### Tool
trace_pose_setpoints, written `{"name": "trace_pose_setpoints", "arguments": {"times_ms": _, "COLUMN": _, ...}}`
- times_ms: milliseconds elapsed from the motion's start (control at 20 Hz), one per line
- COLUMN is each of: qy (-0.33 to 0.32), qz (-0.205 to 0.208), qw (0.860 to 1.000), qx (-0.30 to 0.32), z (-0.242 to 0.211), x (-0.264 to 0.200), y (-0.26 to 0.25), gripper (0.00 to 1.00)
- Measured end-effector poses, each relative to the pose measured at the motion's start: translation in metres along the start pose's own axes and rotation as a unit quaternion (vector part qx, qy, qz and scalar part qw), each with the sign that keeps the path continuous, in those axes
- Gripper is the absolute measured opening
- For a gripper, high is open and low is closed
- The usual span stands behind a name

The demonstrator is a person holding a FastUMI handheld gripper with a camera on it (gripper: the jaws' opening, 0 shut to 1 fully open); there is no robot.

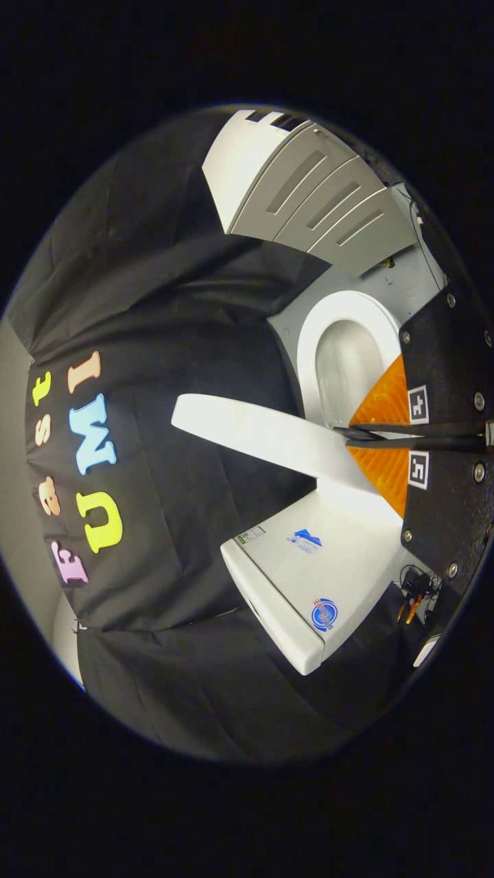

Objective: Open the toilet lid.

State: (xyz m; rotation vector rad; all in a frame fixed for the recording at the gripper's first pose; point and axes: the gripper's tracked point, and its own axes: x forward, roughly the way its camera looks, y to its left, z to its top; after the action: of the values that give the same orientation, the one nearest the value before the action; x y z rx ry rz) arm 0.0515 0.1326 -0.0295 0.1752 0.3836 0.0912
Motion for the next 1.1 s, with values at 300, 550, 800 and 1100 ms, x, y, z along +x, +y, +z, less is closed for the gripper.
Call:
{"name": "trace_pose_setpoints", "arguments": {"times_ms": 300, "qy": -0.011, "qz": 0.017, "qw": 0.999, "qx": -0.037, "z": 0.013, "x": -0.002, "y": 0.041, "gripper": 0.0}}
{"name": "trace_pose_setpoints", "arguments": {"times_ms": 550, "qy": -0.026, "qz": 0.027, "qw": 0.997, "qx": -0.061, "z": 0.016, "x": -0.001, "y": 0.067, "gripper": 0.0}}
{"name": "trace_pose_setpoints", "arguments": {"times_ms": 800, "qy": -0.037, "qz": 0.037, "qw": 0.994, "qx": -0.091, "z": 0.019, "x": -0.003, "y": 0.096, "gripper": 0.0}}
{"name": "trace_pose_setpoints", "arguments": {"times_ms": 1100, "qy": -0.051, "qz": 0.054, "qw": 0.991, "qx": -0.116, "z": 0.018, "x": -0.005, "y": 0.125, "gripper": 0.0}}
